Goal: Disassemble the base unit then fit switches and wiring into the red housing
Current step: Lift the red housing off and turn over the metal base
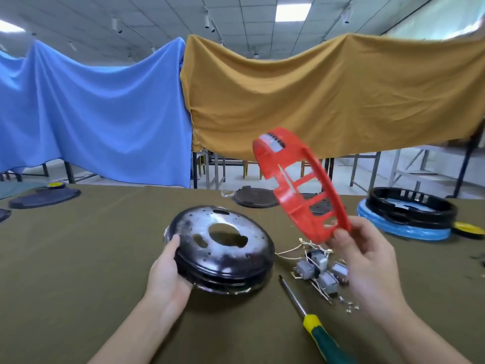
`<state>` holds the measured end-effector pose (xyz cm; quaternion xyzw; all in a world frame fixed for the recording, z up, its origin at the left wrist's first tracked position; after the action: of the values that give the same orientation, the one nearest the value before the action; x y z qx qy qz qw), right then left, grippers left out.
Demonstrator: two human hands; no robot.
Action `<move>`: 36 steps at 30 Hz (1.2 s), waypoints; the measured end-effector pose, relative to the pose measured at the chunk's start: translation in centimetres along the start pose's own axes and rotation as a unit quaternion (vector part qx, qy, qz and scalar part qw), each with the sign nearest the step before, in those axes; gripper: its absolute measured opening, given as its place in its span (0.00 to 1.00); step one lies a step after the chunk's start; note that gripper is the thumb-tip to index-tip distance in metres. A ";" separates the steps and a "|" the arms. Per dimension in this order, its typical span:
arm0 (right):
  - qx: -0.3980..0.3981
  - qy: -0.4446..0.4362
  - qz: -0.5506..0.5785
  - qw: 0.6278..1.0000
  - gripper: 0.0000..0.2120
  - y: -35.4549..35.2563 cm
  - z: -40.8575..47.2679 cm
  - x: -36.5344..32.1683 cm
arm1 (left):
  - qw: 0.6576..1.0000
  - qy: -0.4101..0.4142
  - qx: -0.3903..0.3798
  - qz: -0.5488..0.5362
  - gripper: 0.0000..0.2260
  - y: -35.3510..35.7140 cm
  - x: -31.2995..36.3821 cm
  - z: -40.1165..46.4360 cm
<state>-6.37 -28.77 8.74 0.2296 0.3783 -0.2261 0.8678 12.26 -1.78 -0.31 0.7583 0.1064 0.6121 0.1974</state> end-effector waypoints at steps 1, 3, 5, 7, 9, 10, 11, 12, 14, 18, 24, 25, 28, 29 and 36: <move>0.007 0.053 0.075 0.996 0.08 0.0 0.1 0.9 | 1.000 -0.018 -0.017 0.013 0.12 0.4 -0.6 0.0; 0.005 0.153 0.228 0.962 0.09 0.5 0.0 2.4 | 0.996 -0.043 -0.055 0.059 0.12 1.1 -1.4 0.0; 0.010 0.222 0.333 0.916 0.10 1.1 -0.1 3.4 | 0.983 -0.046 -0.069 0.162 0.13 1.2 -1.6 -0.2; 0.040 0.268 0.402 0.875 0.09 1.2 -0.3 4.2 | 0.937 -0.029 -0.032 0.346 0.19 0.3 -0.9 -0.5; 0.070 0.301 0.433 0.847 0.09 1.2 -0.7 5.0 | 0.797 0.014 0.041 0.602 0.26 -1.1 0.6 -0.5; 0.074 0.316 0.441 0.837 0.09 1.3 -1.0 5.3 | 0.693 0.041 0.083 0.715 0.27 -1.6 1.5 -0.7; 0.070 0.327 0.444 0.831 0.10 1.5 -1.2 5.6 | 0.603 0.071 0.118 0.786 0.26 -1.8 2.2 -0.9; 0.061 0.334 0.445 0.829 0.12 1.8 -1.4 5.6 | 0.560 0.111 0.141 0.809 0.25 -1.6 2.8 -1.2; 0.041 0.339 0.448 0.827 0.14 2.4 -1.6 5.6 | 0.596 0.222 0.142 0.759 0.22 0.0 3.5 -2.3; 0.014 0.349 0.461 0.816 0.10 3.7 -2.2 5.3 | 0.844 0.253 -0.012 0.473 0.27 3.2 3.4 -4.0; -0.137 0.356 0.299 0.874 0.12 5.4 -3.7 5.3 | 0.970 0.103 -0.124 0.180 0.14 3.2 2.9 -2.7; -0.160 0.344 0.260 0.888 0.18 5.4 -3.6 5.1 | 0.973 0.099 -0.105 0.178 0.09 2.3 3.1 -2.1; -0.178 0.290 0.162 0.926 0.41 5.1 -1.4 4.3 | 0.976 0.069 -0.058 0.197 0.07 -0.2 3.8 -0.2; -0.192 0.274 0.122 0.934 0.43 5.2 -0.5 4.1 | 0.977 0.059 -0.053 0.200 0.09 -0.8 3.8 0.2; -0.249 0.276 -0.061 0.926 0.14 6.9 1.5 7.0 | 0.931 0.091 0.015 0.354 0.16 0.0 5.2 2.9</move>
<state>2.64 -25.70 5.92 0.0358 0.6600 -0.1052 0.7430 16.25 -0.13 3.81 0.6906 -0.1421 0.7071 -0.0537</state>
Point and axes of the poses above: each hand's wrist, its own z-axis towards the middle knuckle, its own y-axis out of the palm, x = y × z, the point moved 8 cm from there along z, towards the middle knuckle, and after that the axes turned 15 degrees about z, right-handed, at the moved point
